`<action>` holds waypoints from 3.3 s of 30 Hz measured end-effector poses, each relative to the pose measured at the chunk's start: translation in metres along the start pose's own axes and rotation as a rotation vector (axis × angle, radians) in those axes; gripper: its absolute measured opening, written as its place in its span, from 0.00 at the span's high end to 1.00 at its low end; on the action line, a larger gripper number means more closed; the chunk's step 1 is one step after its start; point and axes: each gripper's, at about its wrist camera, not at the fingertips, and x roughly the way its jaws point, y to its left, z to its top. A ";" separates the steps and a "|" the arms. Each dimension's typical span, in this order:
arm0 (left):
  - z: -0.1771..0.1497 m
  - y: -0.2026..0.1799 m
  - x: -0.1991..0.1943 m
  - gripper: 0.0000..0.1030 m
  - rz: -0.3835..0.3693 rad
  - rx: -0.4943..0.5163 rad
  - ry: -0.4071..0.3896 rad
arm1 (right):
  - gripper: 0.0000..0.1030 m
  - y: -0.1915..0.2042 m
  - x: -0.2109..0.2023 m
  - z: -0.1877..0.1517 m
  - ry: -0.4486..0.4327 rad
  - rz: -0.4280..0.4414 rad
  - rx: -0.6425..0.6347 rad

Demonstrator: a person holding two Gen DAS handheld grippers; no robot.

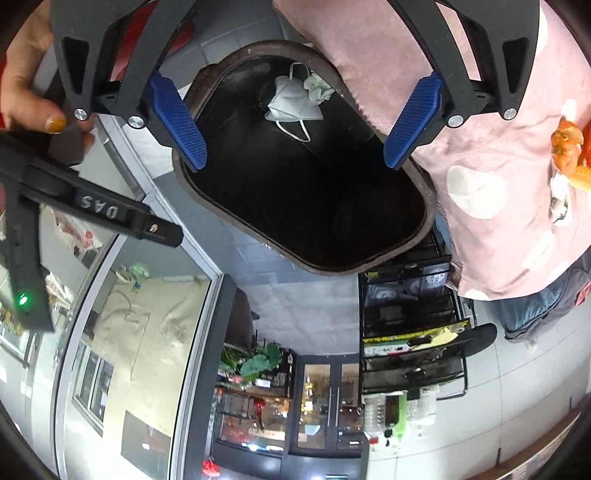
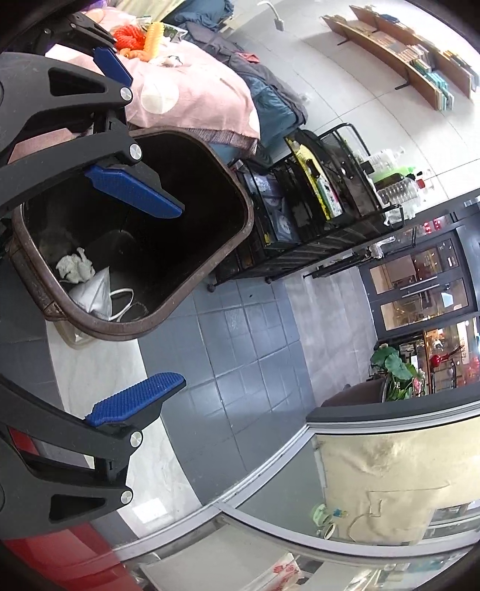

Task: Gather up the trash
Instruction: 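Lower the white tissue into the bin and open the left tool, then return both tools to the table and grasp the orange with the right tool, then grasp the yellow foam net with the left tool while the right tool holds the orange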

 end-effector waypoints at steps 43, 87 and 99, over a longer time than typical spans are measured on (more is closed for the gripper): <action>-0.119 0.218 -0.179 0.06 0.440 -0.424 -0.132 | 0.18 0.335 0.000 -0.094 0.243 0.530 -0.754; -0.060 0.274 -0.114 0.36 0.305 -0.513 -0.093 | 0.60 0.349 0.012 -0.077 0.263 0.495 -0.764; -0.019 0.296 -0.055 0.42 0.319 -0.591 -0.043 | 0.60 0.294 -0.006 -0.069 0.210 0.471 -0.663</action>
